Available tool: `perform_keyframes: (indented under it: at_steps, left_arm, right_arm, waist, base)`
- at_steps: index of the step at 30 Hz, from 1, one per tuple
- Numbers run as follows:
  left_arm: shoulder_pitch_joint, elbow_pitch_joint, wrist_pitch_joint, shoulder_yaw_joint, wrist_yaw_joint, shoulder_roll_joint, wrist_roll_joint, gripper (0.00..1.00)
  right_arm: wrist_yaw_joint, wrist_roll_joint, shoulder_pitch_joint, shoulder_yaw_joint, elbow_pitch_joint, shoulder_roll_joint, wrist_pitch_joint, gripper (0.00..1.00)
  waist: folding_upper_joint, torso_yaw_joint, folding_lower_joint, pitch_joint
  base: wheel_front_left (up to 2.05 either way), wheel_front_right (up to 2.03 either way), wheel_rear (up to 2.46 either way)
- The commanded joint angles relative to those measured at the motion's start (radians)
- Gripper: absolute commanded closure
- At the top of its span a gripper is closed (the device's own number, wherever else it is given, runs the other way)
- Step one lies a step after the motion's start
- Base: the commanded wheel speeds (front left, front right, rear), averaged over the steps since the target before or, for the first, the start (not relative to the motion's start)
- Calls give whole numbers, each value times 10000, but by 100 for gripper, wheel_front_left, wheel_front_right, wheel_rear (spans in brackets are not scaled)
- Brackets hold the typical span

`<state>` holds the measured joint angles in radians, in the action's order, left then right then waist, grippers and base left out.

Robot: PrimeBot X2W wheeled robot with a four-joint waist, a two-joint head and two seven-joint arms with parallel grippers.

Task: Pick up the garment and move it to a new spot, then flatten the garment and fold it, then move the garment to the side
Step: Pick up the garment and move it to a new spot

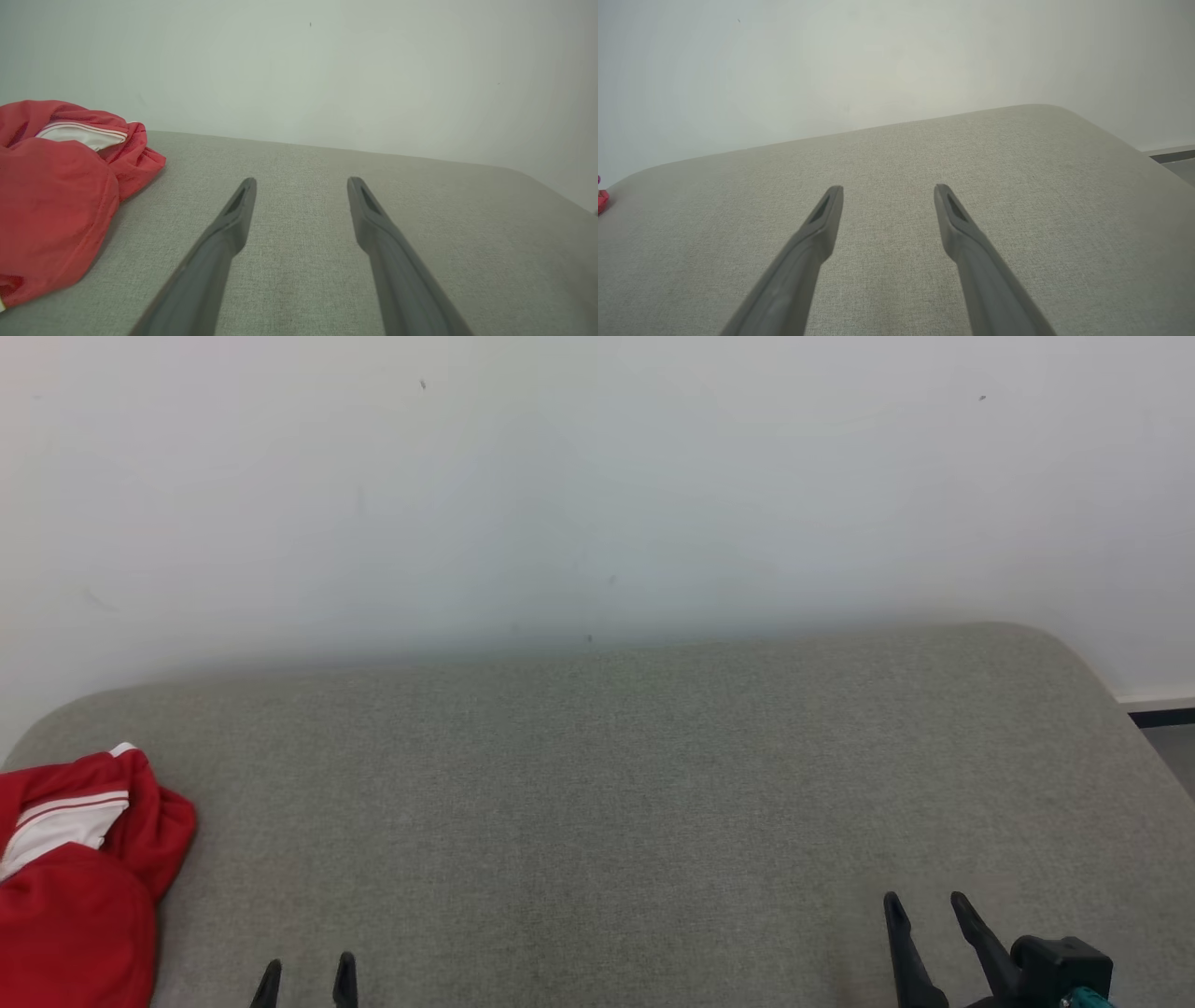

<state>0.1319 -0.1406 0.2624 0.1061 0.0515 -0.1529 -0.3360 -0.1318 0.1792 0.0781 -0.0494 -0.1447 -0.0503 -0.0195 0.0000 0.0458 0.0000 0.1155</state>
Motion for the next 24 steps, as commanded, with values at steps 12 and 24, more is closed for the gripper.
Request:
perform_keyframes:
  at_steps: [12, 24]
  left_arm:
    - [557, -353, 44, -367, -70, -153, 536, 0]
    - [737, -78, 45, -444, -101, 33, 591, 0]
  right_arm:
    - [21, -11, 374, -238, -124, 1, 333, 0]
    - [21, 249, 303, -111, -289, 1, 190, 0]
  waist:
    - [0, 18, 0, 90]
    - [0, -156, 0, 76]
  base:
    - [0, 0, 0]
    - [0, 0, 0]
